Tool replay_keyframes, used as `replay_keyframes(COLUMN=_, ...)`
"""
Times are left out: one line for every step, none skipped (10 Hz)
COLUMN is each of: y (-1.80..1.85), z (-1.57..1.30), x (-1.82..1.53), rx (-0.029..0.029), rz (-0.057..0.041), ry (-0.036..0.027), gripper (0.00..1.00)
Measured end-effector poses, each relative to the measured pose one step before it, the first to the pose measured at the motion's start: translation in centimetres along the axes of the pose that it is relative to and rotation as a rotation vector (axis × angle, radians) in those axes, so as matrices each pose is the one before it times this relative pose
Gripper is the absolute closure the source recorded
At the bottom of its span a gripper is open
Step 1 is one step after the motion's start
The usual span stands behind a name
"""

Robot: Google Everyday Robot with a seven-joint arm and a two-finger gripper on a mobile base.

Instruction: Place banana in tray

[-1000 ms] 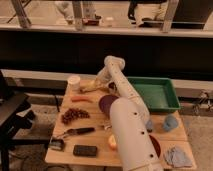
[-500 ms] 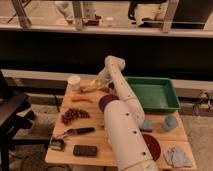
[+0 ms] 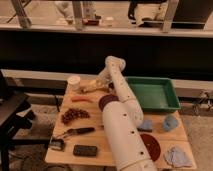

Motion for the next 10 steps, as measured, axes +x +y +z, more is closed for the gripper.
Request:
replay_keyframes(y=-0.106, z=-0.206, x=-0.129, rx=0.00247, rz=-0.00402, ry=0.00316, gripper=1.0)
replay_keyframes(y=0.057, z=-0.383, x=-0.095, rx=0.00447, rz=0.00069, ry=0.00669, gripper=1.0)
replay_keyframes(y=-0.001, z=-0.418, x=-0.297, rx=0.00587, rz=-0.00282, ry=0.00667, gripper=1.0)
replay_keyframes(y=-0.087, z=-0.876, x=-0.461, rx=0.00958, rz=-0.00379, ry=0.00929, gripper=1.0)
replay_keyframes(y=0.138, z=-0.84, x=-0.322, rx=0.00916, rz=-0.00288, ry=0.01046, gripper=1.0)
replay_keyframes(y=0.263, z=-0.885, x=-0.352, rx=0.00921, rz=-0.00427, ry=0.01194, gripper=1.0)
replay_keyframes(y=0.235, z=-0.758, x=-0.455, rx=0.0099, rz=-0.00675, ry=0.0108, gripper=1.0)
replay_keyframes(y=-0.059, z=-0.54, x=-0.521, rx=0.00981, rz=-0.00865, ry=0.00735, gripper=1.0)
replay_keyframes(y=-0.12, z=-0.485, x=-0.475, rx=0.00955, rz=-0.00724, ry=0.00612, gripper=1.0)
replay_keyframes(y=-0.081, z=-0.872, x=-0.258, rx=0.01449, rz=-0.00547, ry=0.0127, gripper=1.0)
